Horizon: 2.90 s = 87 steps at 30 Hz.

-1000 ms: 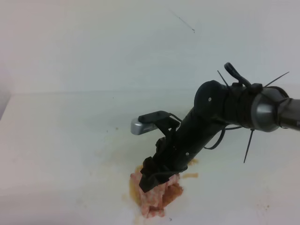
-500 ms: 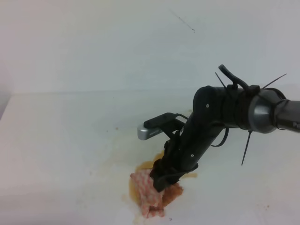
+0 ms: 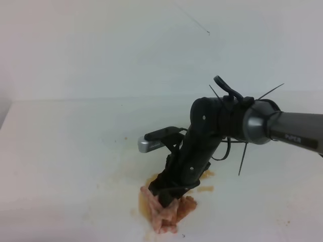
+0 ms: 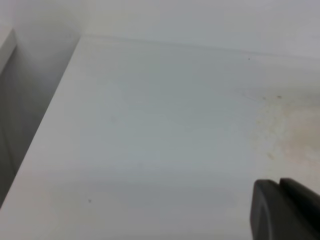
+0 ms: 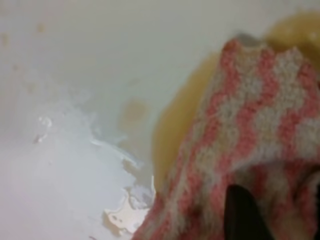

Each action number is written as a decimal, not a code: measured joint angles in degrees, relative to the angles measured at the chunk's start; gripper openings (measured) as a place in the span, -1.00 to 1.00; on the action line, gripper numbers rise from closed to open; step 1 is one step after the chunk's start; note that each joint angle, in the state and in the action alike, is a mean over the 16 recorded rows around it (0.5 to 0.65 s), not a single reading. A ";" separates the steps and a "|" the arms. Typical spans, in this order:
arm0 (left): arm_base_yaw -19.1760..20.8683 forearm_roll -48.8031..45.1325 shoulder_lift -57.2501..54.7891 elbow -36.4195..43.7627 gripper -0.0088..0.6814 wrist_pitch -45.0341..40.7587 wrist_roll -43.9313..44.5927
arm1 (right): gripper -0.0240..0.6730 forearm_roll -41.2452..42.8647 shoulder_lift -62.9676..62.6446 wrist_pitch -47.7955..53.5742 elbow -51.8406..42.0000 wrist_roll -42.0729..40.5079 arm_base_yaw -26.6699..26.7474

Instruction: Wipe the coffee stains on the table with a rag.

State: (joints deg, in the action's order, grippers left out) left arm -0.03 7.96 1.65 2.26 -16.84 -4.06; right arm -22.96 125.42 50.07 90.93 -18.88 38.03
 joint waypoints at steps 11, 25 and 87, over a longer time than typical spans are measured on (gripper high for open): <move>0.00 0.00 0.00 0.00 -0.97 0.00 0.00 | -0.70 1.73 3.41 6.66 8.96 -0.75 3.44; 0.00 0.00 0.00 0.00 -0.97 0.00 0.00 | -0.30 3.60 4.50 9.45 12.47 -3.01 6.44; 0.00 0.00 0.00 0.00 -0.97 0.00 0.00 | -0.93 6.80 6.92 6.87 12.73 -8.63 -7.81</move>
State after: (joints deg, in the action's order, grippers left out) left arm -0.03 7.96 1.65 2.26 -16.84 -4.06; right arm -16.16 132.34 56.94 103.66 -27.51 30.22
